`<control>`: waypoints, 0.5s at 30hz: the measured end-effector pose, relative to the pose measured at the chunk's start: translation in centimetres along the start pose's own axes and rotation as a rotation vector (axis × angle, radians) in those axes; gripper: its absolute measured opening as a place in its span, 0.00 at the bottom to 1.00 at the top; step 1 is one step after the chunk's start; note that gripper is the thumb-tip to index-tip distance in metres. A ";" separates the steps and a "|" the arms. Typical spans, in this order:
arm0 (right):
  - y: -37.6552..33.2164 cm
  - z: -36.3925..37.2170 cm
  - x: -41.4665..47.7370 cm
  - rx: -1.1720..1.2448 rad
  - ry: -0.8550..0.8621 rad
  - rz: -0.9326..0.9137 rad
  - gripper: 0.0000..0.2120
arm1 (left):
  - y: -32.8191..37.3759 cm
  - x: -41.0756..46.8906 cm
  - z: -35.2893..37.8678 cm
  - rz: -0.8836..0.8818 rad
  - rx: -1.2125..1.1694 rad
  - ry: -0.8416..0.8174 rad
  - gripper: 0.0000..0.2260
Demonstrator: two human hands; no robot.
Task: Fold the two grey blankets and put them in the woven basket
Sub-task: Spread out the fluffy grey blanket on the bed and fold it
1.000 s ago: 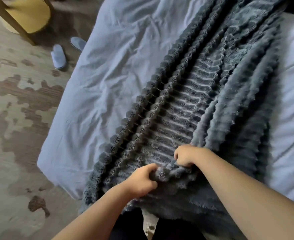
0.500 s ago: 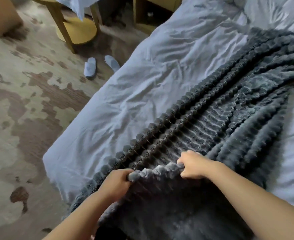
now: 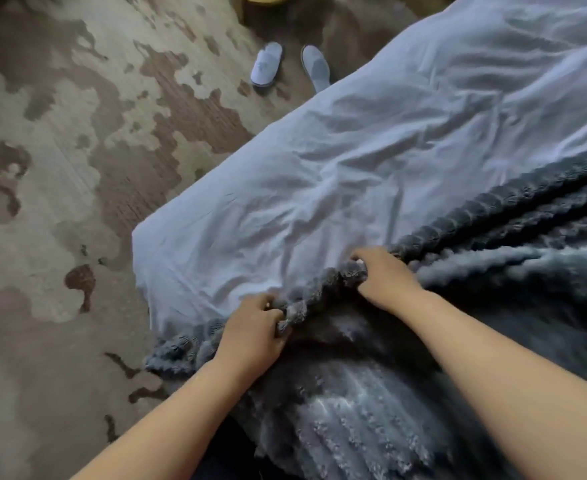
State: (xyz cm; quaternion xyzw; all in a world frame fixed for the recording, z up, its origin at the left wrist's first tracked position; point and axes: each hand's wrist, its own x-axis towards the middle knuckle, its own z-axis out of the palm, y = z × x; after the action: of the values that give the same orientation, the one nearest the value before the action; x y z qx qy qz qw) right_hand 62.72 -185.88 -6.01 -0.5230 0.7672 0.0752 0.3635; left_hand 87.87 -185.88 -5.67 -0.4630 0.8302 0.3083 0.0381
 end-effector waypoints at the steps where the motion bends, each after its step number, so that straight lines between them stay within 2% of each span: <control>1: 0.5 0.6 -1.1 0.016 0.023 0.015 0.24 | 0.3 -0.9 0.3 0.037 -0.012 0.030 0.06; 3: 1.9 1.4 -3.1 0.039 -0.051 0.016 0.27 | 0.7 -2.5 0.9 0.114 0.000 0.030 0.07; 6: 3.2 0.9 -5.4 0.046 -0.383 0.030 0.36 | 0.9 -3.6 2.0 0.116 -0.062 -0.117 0.07; 8: 3.1 0.0 -5.9 -0.076 -0.599 0.062 0.36 | 0.8 -3.8 2.5 0.128 -0.072 -0.259 0.12; 10: 2.4 -0.6 -5.9 -0.260 -0.687 0.082 0.31 | 1.0 -3.4 2.3 0.170 -0.050 -0.370 0.14; 12: 1.0 -1.4 -5.9 -0.403 -0.628 0.012 0.17 | 1.3 -2.9 1.9 0.211 -0.045 -0.404 0.14; 14: -0.6 -2.6 -6.0 -0.476 -0.439 -0.083 0.06 | 1.4 -2.6 1.1 0.223 -0.016 -0.437 0.14; 15: -1.1 -3.2 -5.8 -0.475 -0.319 -0.132 0.05 | 1.4 -2.5 0.6 0.233 -0.001 -0.434 0.14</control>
State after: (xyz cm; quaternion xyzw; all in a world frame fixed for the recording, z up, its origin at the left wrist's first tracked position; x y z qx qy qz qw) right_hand 63.22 -183.64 0.34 -0.6237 0.6257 0.3103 0.3509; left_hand 88.09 -183.13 -4.59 -0.2871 0.8502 0.4032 0.1793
